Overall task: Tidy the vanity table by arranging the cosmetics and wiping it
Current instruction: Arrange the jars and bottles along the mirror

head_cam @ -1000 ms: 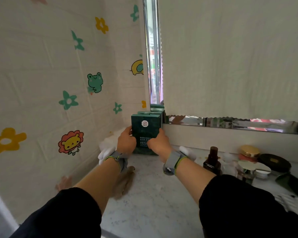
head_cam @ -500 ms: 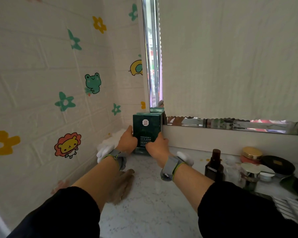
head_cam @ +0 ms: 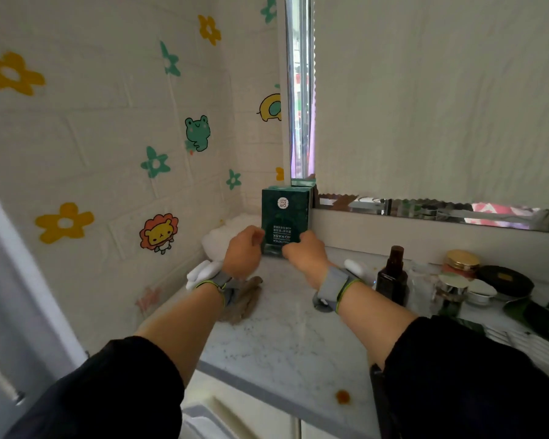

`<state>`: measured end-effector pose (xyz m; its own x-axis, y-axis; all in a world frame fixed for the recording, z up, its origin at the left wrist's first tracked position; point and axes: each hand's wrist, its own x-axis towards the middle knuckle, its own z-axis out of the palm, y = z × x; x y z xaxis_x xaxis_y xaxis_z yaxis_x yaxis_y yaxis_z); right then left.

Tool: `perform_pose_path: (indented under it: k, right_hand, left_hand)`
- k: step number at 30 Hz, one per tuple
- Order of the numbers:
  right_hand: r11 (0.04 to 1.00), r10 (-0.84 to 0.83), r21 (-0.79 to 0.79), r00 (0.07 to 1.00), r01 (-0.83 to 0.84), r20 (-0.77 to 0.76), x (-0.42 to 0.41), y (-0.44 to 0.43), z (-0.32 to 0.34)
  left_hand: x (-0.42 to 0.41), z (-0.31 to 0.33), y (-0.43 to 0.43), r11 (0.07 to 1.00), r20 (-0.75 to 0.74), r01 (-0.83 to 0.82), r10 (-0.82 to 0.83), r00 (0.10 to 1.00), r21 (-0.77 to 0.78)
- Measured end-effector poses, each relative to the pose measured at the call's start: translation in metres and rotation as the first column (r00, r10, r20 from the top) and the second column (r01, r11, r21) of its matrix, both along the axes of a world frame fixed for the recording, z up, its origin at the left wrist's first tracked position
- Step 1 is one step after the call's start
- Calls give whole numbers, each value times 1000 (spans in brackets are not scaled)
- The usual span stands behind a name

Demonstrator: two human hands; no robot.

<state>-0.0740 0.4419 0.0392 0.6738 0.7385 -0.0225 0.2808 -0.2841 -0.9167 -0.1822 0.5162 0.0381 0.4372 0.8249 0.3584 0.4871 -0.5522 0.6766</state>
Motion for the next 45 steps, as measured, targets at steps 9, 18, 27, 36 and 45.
perform_pose_path:
  k: [9,18,27,36,45]
  right_hand:
    - [982,144,-139,985,-130,91,-14,-49,-9]
    - [971,178,-163,984,-172,19,-26,-86,-18]
    - [976,176,-134,984,-172,16,-38,-115,-16]
    - [960,205,-242,938,-138,279,-36,-163,-8]
    - [878,368,-477,666,-21,649,-36,-224,-13]
  left_hand:
    - [-51,-46,-29,999,-435,-10,30,900,48]
    - [-58,-65,-54,1000,-665,19,-23,746,-13]
    - [-63,-65,-93,998,-682,51,-63,728,-38]
    - [-69,-68,-144,993,-619,117,-112,778,-32]
    - [-61,-63,-207,983,-477,175,-178,861,-52]
